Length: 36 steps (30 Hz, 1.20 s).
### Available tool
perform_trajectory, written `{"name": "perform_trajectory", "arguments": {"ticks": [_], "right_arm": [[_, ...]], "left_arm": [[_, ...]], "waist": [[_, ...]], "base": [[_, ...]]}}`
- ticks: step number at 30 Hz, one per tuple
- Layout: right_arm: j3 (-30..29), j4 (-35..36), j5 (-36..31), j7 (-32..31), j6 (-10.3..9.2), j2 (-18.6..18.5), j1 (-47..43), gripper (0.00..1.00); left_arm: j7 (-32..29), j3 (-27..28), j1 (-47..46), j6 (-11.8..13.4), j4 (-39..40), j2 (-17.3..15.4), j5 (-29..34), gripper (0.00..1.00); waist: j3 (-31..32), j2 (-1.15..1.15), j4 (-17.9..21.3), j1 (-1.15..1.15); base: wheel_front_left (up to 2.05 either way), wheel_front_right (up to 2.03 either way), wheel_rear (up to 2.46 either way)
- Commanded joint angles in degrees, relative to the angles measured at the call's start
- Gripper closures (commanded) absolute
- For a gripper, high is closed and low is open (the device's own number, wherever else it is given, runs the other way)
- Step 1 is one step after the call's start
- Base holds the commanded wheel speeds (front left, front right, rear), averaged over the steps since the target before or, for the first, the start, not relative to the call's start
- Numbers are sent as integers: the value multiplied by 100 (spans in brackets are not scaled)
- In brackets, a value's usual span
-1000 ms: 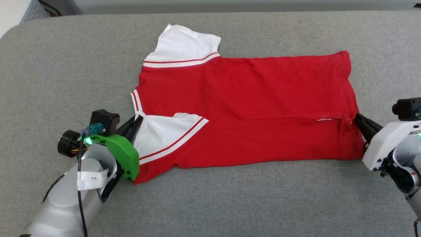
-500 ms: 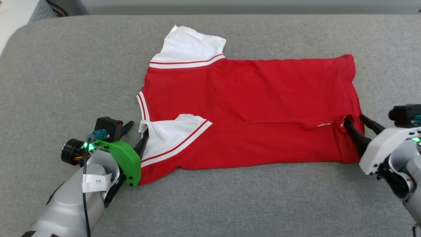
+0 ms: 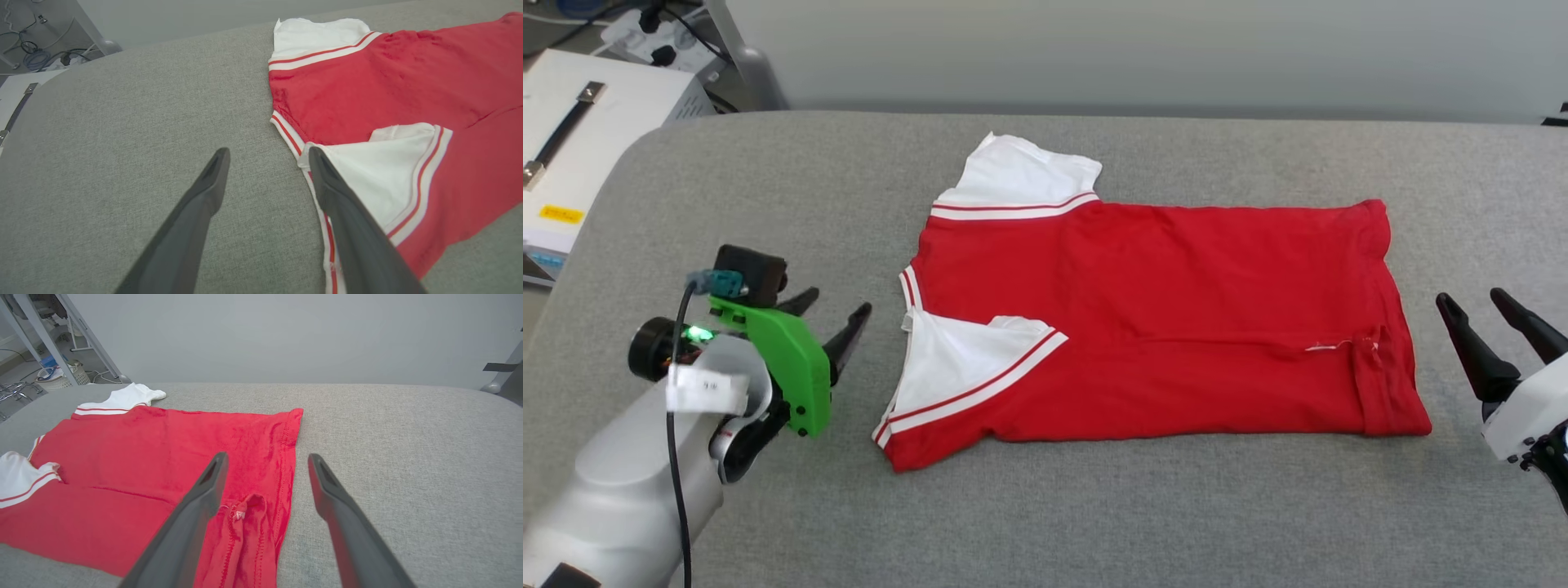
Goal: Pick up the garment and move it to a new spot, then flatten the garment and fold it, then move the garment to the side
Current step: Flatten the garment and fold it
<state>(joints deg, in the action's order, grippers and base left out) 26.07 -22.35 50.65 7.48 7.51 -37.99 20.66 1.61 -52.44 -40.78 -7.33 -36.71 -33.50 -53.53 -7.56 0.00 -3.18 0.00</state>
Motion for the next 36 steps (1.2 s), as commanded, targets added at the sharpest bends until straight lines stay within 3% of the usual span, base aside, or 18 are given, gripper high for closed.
{"name": "perform_trajectory", "arguments": {"ticks": [1, 7, 14, 24, 32, 33, 34, 36], "right_arm": [[-98, 78, -84, -61, -2, 33, -130, 0], [-525, 345, -383, -332, -2, 249, -403, 0], [-918, 638, -685, -678, -2, 576, -540, 0], [-1135, 804, -956, -967, -2, 971, -434, 0], [-1158, 725, -1051, -1015, -2, 1018, -355, 0], [-1169, 726, -1064, -1017, -2, 992, -345, 0], [-1174, 736, -1093, -1019, -2, 950, -333, 0], [-1159, 771, -1171, -1045, -2, 839, -307, 0]], "left_arm": [[-380, -78, -117, -15, 125, -77, -209, 0], [-2292, -395, -295, -15, 760, -285, -1010, 0], [-3531, -709, -375, -15, 955, -306, -1327, 0], [-3666, -867, -220, -2, 219, 101, -1457, 0], [-3467, -1151, -93, -12, -129, 331, -1360, 0], [-3387, -1191, -104, -13, -103, 317, -1318, 56], [-3284, -1220, -109, -13, -83, 292, -1295, 100], [-3126, -1276, -117, -14, 13, 225, -1285, 100]], "waist": [[123, 0, -22, 0], [174, 0, -19, 0], [12, 0, 79, 0], [-321, 0, 300, 0], [-427, 0, 367, 0], [-414, 0, 363, 0], [-393, 0, 357, 0], [-339, 0, 343, 0]], "base": [[0, 0, 0], [0, 0, 0], [0, 0, 0], [0, 0, 0], [0, 0, 0], [0, 0, 0], [0, 0, 0], [0, 0, 0]]}}
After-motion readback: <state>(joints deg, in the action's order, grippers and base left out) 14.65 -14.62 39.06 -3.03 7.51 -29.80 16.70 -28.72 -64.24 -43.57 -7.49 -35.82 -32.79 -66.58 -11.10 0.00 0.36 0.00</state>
